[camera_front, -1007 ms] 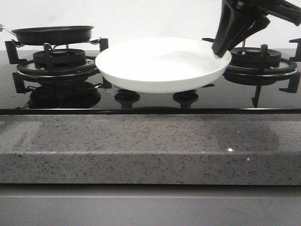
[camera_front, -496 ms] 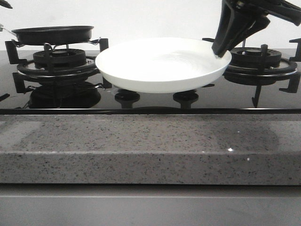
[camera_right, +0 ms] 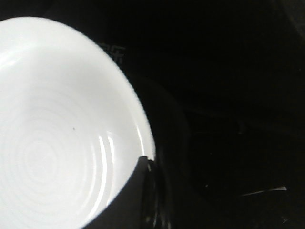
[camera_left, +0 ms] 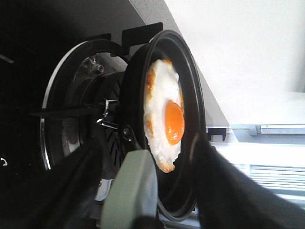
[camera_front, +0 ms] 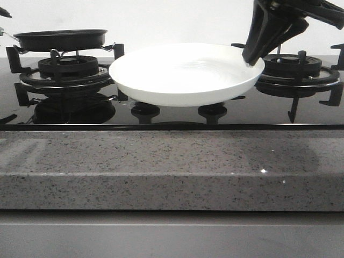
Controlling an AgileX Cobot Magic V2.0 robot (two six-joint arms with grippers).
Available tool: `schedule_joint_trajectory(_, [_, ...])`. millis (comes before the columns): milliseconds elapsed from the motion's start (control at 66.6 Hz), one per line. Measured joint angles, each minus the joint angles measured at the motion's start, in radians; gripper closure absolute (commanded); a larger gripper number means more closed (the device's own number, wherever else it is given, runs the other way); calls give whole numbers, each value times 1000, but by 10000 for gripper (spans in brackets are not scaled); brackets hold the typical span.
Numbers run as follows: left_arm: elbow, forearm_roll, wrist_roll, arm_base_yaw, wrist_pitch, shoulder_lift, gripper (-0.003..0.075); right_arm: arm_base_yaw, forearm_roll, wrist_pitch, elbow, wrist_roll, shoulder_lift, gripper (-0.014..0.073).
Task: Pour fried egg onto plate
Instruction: 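Tilt the frying pan over the plate with the left gripper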
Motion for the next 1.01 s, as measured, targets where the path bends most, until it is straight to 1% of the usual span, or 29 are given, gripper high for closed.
schedule_joint_trajectory(90, [0, 0, 0, 0, 0, 0, 506, 0, 0, 0, 0, 0, 0, 704])
schedule_joint_trajectory(180, [0, 0, 0, 0, 0, 0, 557, 0, 0, 0, 0, 0, 0, 704])
schedule_joint_trajectory(301, [0, 0, 0, 0, 0, 0, 609, 0, 0, 0, 0, 2, 0, 704])
schedule_joint_trajectory(541, [0, -7, 0, 0, 2, 0, 684, 0, 0, 0, 0, 2, 0, 704])
schedule_joint_trajectory(676, [0, -11, 0, 0, 0, 0, 738, 0, 0, 0, 0, 2, 0, 704])
schedule_joint_trajectory(826, [-2, -15, 0, 0, 0, -6, 740, 0, 0, 0, 0, 2, 0, 704])
schedule_joint_trajectory(1007, [-2, -23, 0, 0, -4, -55, 740, 0, 0, 0, 0, 2, 0, 704])
